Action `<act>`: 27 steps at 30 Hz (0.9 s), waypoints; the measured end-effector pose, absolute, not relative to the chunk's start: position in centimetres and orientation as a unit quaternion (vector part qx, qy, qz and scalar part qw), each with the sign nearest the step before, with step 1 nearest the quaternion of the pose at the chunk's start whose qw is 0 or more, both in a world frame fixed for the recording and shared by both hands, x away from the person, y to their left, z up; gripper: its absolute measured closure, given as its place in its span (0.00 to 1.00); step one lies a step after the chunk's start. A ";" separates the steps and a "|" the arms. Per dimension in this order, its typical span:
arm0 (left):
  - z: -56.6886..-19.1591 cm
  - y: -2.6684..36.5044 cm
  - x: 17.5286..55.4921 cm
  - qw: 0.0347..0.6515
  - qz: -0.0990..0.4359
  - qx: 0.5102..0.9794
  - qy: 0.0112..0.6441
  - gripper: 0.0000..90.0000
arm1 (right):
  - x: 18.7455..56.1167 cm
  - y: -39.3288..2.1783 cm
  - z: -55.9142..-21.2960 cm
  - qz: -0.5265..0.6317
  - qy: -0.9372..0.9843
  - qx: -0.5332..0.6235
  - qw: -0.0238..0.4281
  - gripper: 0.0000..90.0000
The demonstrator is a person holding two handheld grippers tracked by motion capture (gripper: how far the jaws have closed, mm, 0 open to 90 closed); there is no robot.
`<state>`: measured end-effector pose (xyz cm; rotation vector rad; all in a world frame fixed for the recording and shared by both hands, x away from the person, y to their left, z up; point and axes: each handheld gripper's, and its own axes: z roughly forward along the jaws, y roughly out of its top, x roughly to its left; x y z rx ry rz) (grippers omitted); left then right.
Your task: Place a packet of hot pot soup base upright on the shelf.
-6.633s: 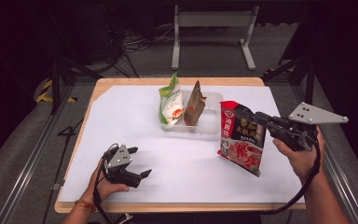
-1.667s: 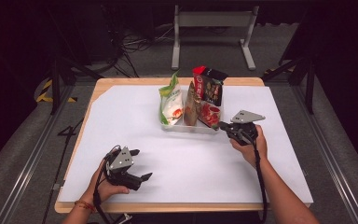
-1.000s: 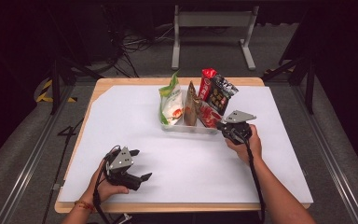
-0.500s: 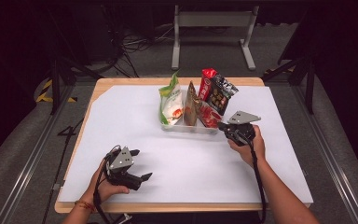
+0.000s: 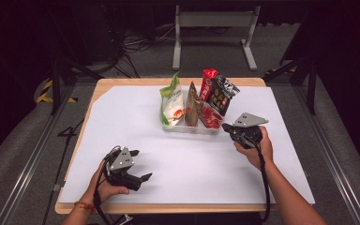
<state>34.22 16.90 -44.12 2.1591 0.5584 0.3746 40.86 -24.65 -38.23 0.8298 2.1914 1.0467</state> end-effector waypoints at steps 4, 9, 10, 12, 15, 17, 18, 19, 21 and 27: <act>-44.1 16.9 34.2 0.425 0.151 0.864 0.223 0.10 | 40.5 -24.7 -38.1 0.387 0.822 0.304 0.287 0.99; -44.1 17.0 34.2 0.424 0.152 0.864 0.224 0.10 | 40.1 -24.8 -38.0 0.384 0.826 0.298 0.287 0.98; -44.1 16.9 34.2 0.423 0.153 0.865 0.223 0.10 | 39.9 -24.9 -38.0 0.385 0.825 0.298 0.286 0.97; -44.1 16.9 34.2 0.423 0.153 0.865 0.223 0.10 | 39.8 -25.0 -38.0 0.387 0.824 0.298 0.287 0.96; -44.1 16.9 34.2 0.422 0.154 0.865 0.223 0.10 | 39.5 -25.3 -37.9 0.386 0.825 0.298 0.288 0.95; -44.1 16.9 34.2 0.422 0.154 0.865 0.223 0.10 | 39.3 -25.4 -37.9 0.388 0.823 0.298 0.289 0.93; -44.2 16.9 34.2 0.422 0.154 0.865 0.223 0.10 | 39.2 -25.5 -38.0 0.387 0.823 0.298 0.289 0.93; -44.2 16.9 34.2 0.422 0.154 0.865 0.223 0.10 | 39.2 -25.6 -38.0 0.388 0.823 0.297 0.289 0.92; -44.2 16.9 34.2 0.422 0.154 0.865 0.223 0.10 | 39.1 -25.7 -38.0 0.387 0.824 0.296 0.290 0.90; -44.1 16.9 34.2 0.421 0.154 0.866 0.222 0.10 | 38.5 -26.4 -38.1 0.385 0.823 0.300 0.289 0.82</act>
